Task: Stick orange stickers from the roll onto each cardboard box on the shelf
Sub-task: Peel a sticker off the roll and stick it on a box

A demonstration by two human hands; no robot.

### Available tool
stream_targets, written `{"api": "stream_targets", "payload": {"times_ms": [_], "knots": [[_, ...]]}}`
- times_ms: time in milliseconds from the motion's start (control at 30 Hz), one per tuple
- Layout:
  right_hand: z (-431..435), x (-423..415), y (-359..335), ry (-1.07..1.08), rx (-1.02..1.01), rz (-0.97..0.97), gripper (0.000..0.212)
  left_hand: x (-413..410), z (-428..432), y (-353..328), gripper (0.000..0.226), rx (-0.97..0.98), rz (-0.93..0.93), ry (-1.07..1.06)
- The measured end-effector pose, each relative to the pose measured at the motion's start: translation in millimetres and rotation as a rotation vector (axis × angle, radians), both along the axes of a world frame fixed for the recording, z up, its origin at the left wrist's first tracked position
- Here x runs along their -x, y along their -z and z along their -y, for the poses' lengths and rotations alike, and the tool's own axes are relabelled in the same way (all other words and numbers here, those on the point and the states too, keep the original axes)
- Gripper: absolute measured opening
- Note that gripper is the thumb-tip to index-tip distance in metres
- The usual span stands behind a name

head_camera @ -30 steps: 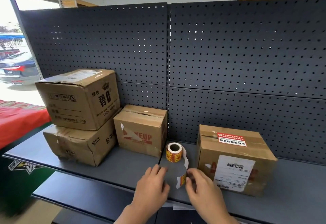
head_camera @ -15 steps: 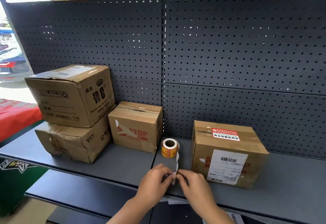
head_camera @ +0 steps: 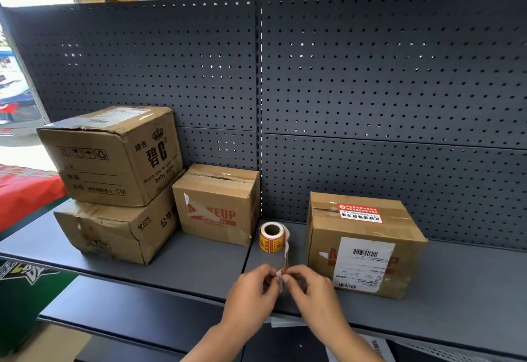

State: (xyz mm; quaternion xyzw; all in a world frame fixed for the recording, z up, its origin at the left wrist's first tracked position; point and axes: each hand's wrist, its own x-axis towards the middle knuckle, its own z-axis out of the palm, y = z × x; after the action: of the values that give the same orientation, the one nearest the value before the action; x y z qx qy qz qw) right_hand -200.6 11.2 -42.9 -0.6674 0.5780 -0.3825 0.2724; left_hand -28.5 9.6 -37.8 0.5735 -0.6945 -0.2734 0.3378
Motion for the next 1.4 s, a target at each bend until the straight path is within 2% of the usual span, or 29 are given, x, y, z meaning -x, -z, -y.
{"api": "stream_targets", "payload": {"times_ms": [267,467,700,833,933,1133,1400], "knots": [[1,-1,5,-0.003,0.034,-0.039,0.01,5,-2,-2,0.009,0.013,0.031,0.039],[1,1,4,-0.003,0.043,-0.055,0.013,7,-3,-3,0.015,0.004,0.083,-0.008],[1,1,4,-0.015,0.007,0.022,0.01,11,-4,-3,0.009,0.0,-0.126,-0.028],[1,2,-1,-0.031,-0.043,0.171,0.019,15,-5,-6,0.016,-0.045,-0.231,-0.028],[1,5,-8,-0.048,-0.085,0.249,0.019,14,-3,-7,0.008,-0.077,-0.299,-0.028],[-3,3,-11,-0.049,-0.099,0.184,0.015,15,-1,-5,0.006,-0.103,-0.308,-0.035],[-3,2,-18,-0.027,-0.112,0.24,0.013,20,3,0,0.002,-0.173,-0.473,-0.067]]}}
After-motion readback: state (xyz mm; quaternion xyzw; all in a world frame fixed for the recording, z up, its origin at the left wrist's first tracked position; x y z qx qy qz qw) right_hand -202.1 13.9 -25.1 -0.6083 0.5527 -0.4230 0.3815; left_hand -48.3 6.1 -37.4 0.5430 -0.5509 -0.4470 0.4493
